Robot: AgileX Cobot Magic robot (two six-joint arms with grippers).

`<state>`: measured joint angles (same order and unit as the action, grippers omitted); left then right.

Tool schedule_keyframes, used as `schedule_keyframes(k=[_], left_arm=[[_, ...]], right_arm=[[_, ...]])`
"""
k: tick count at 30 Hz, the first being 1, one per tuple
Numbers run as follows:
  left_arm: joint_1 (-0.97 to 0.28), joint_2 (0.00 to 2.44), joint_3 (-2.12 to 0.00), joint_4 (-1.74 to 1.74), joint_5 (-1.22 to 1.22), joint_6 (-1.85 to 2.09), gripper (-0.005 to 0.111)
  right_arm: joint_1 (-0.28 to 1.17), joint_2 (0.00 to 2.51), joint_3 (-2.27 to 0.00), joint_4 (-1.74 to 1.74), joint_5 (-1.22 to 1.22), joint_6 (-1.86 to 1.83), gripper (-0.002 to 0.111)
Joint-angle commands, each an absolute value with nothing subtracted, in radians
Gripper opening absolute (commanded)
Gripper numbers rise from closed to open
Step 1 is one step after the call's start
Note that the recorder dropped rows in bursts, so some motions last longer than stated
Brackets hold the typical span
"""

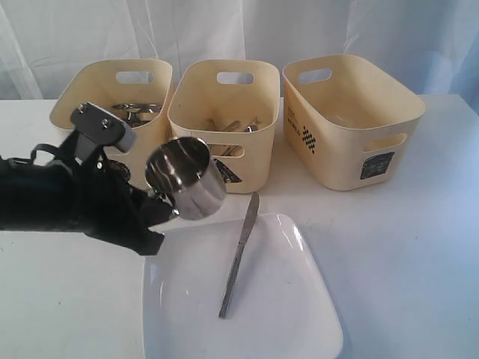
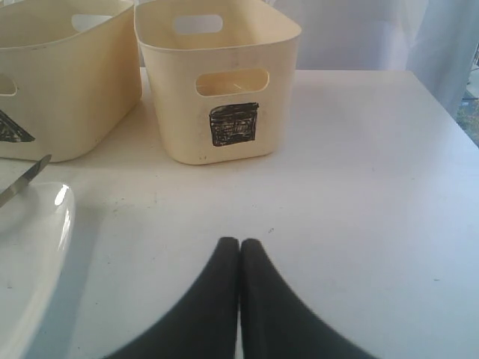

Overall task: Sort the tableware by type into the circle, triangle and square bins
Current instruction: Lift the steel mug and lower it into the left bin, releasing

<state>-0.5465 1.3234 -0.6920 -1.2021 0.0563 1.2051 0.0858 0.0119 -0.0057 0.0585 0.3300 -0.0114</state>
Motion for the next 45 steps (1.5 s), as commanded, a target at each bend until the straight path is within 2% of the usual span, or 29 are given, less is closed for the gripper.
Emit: schedule_keyframes(k=[1, 6, 14, 18, 23, 33, 35, 42, 45], left_arm=[[-0.55, 1.235, -0.693, -1.194, -0.101, 1.212, 0.0], [-0.541, 1.206, -0.71, -1.141, -0.323, 1.212, 0.0], [-0.465, 1.268, -0.842, -1.059, -0.425, 1.208, 0.0], [-0.401, 1.343, -0.951, -1.056, -0.394, 1.208, 0.0], [-0.3, 1.541, -1.13, -1.058, -0.212, 1.203, 0.0], [-0.291, 1.769, -1.201, -1.189, -0.161, 1.207, 0.001], [-0.291, 1.775, -1.201, -1.189, -0.142, 1.207, 0.01], [-0.291, 1.768, -1.201, -1.203, -0.133, 1.203, 0.059], [-0.291, 1.749, -1.201, -1.217, -0.139, 1.203, 0.064]], right_arm=[[0.079, 0.008, 0.0, 0.052, 0.321, -0.006, 0.0], [0.079, 0.008, 0.0, 0.052, 0.321, -0.006, 0.0], [0.079, 0.008, 0.0, 0.052, 0.321, -0.006, 0.0], [0.079, 0.008, 0.0, 0.052, 0.321, -0.006, 0.0], [0.079, 0.008, 0.0, 0.052, 0.321, -0.006, 0.0], [0.079, 0.008, 0.0, 0.052, 0.321, -0.006, 0.0], [0.079, 0.008, 0.0, 0.052, 0.321, -0.006, 0.0], [0.079, 0.008, 0.0, 0.052, 0.321, -0.006, 0.0], [0.079, 0.008, 0.0, 0.052, 0.321, -0.006, 0.0]])
